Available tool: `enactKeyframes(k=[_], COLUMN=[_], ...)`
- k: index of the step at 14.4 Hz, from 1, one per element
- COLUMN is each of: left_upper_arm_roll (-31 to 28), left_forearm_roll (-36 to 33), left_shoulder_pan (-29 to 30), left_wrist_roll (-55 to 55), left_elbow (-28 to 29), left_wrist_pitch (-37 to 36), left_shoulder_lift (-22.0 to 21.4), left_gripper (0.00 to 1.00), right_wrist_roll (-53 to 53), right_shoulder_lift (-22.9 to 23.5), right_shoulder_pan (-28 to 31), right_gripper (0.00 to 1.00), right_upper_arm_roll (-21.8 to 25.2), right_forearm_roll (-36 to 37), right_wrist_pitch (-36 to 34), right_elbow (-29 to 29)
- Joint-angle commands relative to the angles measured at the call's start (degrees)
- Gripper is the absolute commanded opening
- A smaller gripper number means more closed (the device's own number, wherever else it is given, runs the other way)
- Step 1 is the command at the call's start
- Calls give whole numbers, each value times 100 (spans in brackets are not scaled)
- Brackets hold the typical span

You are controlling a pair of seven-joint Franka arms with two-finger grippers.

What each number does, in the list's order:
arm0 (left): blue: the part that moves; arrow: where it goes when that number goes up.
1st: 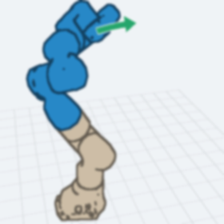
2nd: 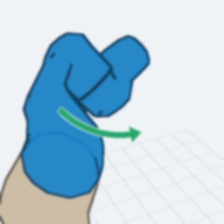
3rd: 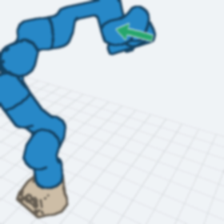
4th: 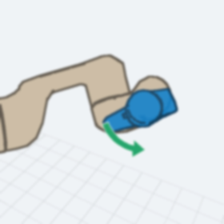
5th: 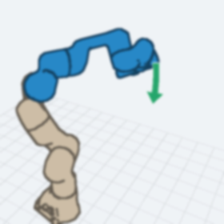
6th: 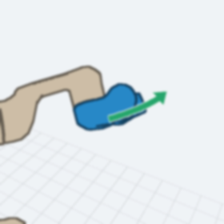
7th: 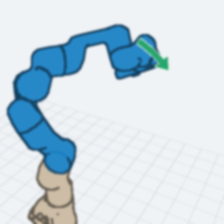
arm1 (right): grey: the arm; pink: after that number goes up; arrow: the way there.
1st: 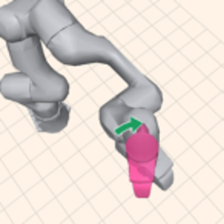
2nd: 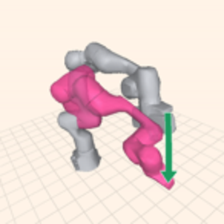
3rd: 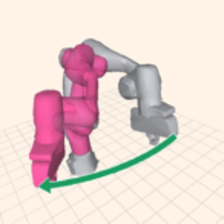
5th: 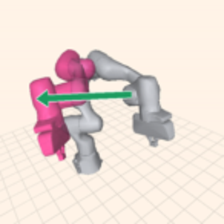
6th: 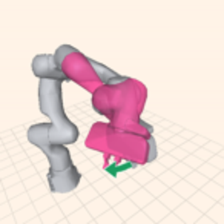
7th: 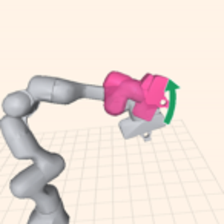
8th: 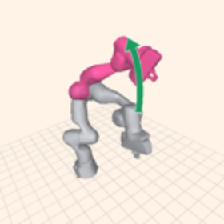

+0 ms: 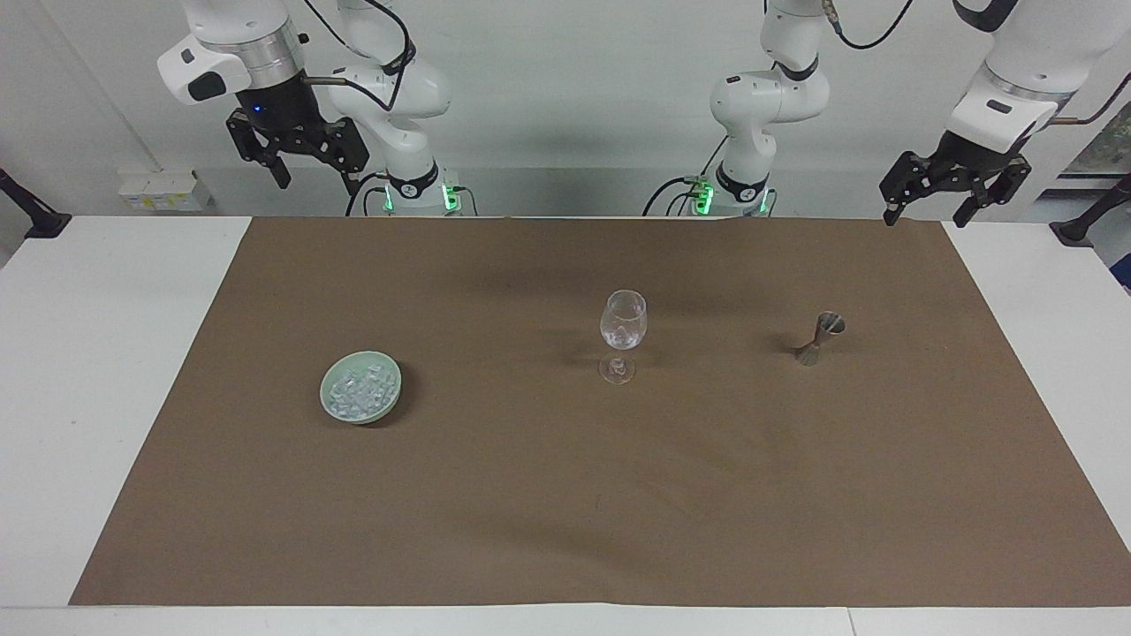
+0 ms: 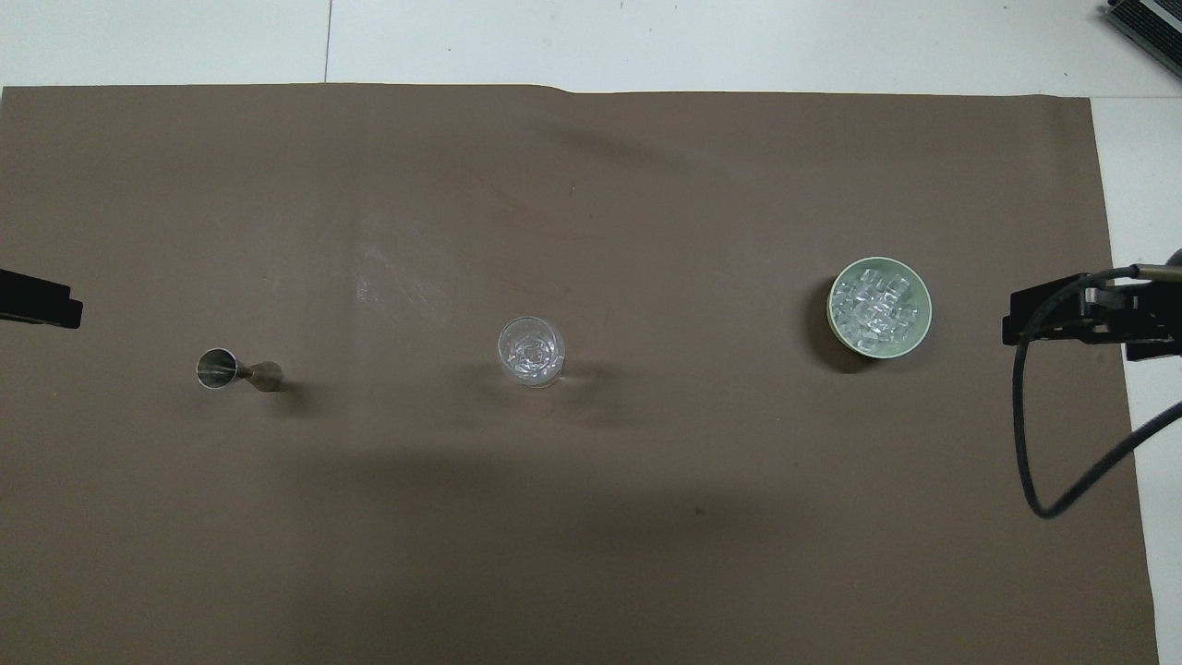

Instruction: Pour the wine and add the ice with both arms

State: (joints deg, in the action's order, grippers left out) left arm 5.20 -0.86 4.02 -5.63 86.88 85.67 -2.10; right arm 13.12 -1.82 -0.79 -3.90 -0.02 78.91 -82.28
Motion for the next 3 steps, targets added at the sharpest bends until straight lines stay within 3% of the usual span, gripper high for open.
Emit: enactKeyframes(k=[1,3], left_upper_arm_roll=[-37,-37], left_forearm_roll=[-73,-73], left_shoulder_pan=[-24,-24], left_wrist_roll=[-78,-78], left_elbow=[83,83], left_wrist_pitch=[72,90], left_shoulder_lift=[-63,-54], left_gripper=[100,100], right_wrist_roll=[-143,-144], right_shoulder_lift=[-82,-82], right_shoulder_pan=[-35,-35], right_gripper=[100,100], right_upper_arm_roll=[48,56], right_forearm_roll=[-16,-16], right_wrist_pitch=[-34,-34], right_elbow=[-78,-87])
